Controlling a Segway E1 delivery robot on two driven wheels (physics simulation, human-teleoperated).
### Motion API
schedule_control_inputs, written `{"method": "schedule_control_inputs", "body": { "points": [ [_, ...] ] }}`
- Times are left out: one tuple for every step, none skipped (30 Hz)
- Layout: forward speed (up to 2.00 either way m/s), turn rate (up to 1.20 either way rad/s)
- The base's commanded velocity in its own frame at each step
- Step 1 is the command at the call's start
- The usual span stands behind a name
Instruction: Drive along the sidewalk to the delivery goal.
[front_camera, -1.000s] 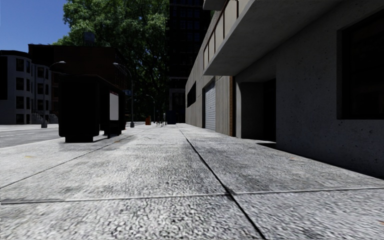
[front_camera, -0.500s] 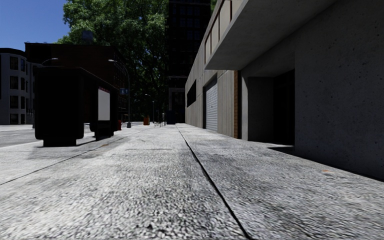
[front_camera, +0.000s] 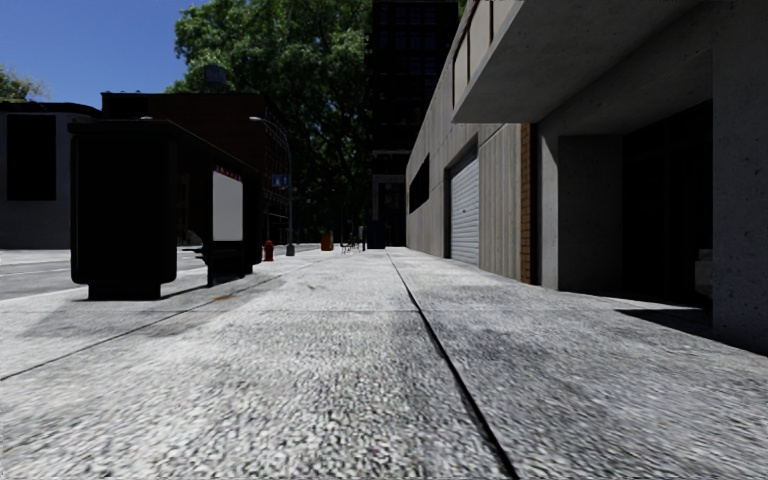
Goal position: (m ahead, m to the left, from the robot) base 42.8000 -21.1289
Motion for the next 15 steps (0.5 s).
{"method": "schedule_control_inputs", "body": {
  "points": [
    [2.00, 0.00],
    [2.00, 0.00],
    [2.00, 0.00],
    [2.00, 0.00],
    [2.00, 0.00],
    [2.00, 0.00],
    [2.00, 0.00],
    [2.00, 0.00],
    [2.00, 0.00],
    [2.00, 0.00],
    [2.00, 0.00],
    [2.00, 0.00],
    [2.00, 0.00],
    [2.00, 0.00],
    [2.00, 0.00]
  ]
}}
